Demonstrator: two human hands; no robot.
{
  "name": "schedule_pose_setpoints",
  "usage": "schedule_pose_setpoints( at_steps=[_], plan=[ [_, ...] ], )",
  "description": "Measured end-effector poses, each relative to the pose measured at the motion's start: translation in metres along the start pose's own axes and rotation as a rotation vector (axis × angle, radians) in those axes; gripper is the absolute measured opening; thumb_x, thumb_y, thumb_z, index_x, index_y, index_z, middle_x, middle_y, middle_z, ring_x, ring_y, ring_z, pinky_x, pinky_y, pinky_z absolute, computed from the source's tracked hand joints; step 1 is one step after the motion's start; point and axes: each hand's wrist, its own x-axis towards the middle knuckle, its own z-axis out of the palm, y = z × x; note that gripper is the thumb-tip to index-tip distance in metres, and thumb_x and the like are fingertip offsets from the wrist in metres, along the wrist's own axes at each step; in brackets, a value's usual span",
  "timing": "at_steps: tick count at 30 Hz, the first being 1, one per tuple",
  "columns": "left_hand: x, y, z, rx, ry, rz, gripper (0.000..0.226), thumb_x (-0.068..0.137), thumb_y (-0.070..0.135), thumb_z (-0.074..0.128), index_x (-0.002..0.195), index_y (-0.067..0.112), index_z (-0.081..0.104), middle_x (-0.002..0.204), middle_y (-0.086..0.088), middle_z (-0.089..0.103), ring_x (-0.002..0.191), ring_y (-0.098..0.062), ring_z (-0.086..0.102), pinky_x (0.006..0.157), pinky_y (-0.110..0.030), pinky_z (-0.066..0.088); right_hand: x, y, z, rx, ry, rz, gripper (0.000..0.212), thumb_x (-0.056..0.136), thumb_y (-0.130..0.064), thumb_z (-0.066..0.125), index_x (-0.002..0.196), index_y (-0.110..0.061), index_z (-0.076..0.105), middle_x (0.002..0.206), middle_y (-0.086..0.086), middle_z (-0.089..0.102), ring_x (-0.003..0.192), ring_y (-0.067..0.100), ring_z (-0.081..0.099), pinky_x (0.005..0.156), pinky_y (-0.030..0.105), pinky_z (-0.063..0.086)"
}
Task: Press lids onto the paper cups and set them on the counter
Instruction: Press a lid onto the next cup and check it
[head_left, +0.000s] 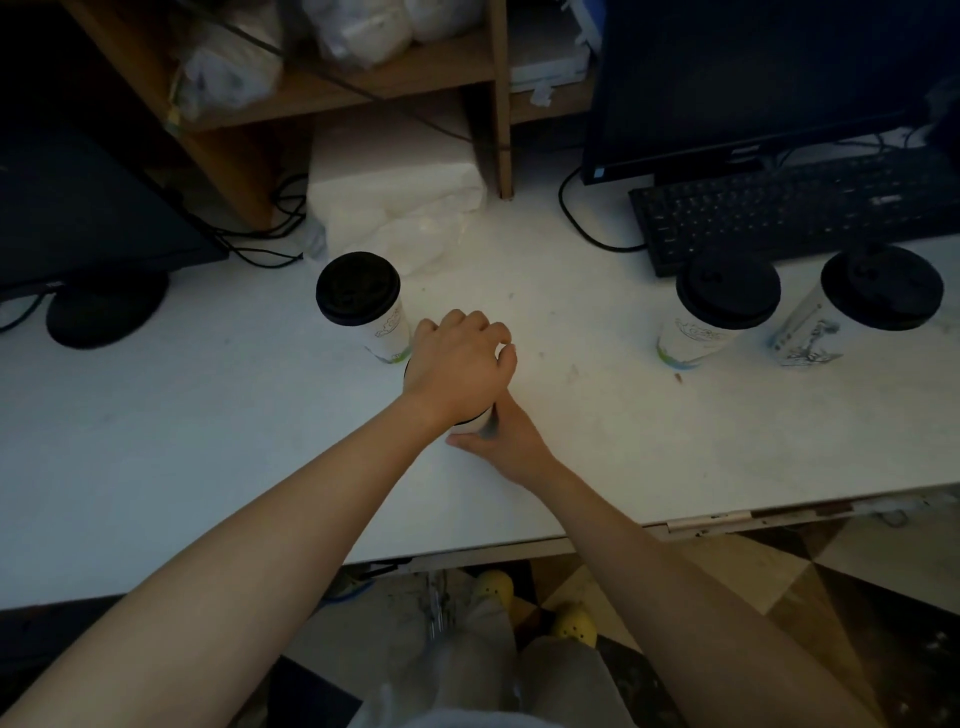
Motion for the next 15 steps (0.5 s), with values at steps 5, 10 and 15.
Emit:
schedule_pose_setpoints(
  at_steps=[5,10,15],
  plan=[
    [0.005,0.002,-0.012,-0.017,-0.120,0.077,0.040,0.097,0.040,0.030,0.121,0.024,0.057,0.123,-0.003,0.057,0.112,-0.023,0.047,0.088,-0.039,0.031,-0.008,-0.014,-0.002,0.001,0.071,-0.006,0.065,0.073,-0.017,0.079,0.123,-0.030,0.040,0.113,-0.021,0.053,0.097,-0.025,0.049,0.077,-0.003,0.038],
    [0.015,0.017,-0.052,-0.055,-0.191,0.152,0.047,0.097,0.049,0.022,0.126,0.029,0.053,0.130,-0.002,0.054,0.120,-0.024,0.043,0.092,-0.043,0.030,-0.017,-0.050,-0.024,-0.051,0.149,-0.047,0.065,0.069,-0.026,0.082,0.117,-0.039,0.039,0.107,-0.026,0.055,0.094,-0.018,0.054,0.071,0.002,0.042],
    [0.041,0.039,-0.132,0.004,-0.099,0.227,0.051,0.095,0.054,0.022,0.123,0.030,0.056,0.127,-0.003,0.057,0.119,-0.025,0.047,0.090,-0.043,0.034,-0.010,-0.121,-0.051,-0.113,0.273,-0.174,0.066,0.065,-0.031,0.082,0.119,-0.038,0.043,0.108,-0.016,0.061,0.097,0.003,0.059,0.070,0.009,0.045]
  ],
)
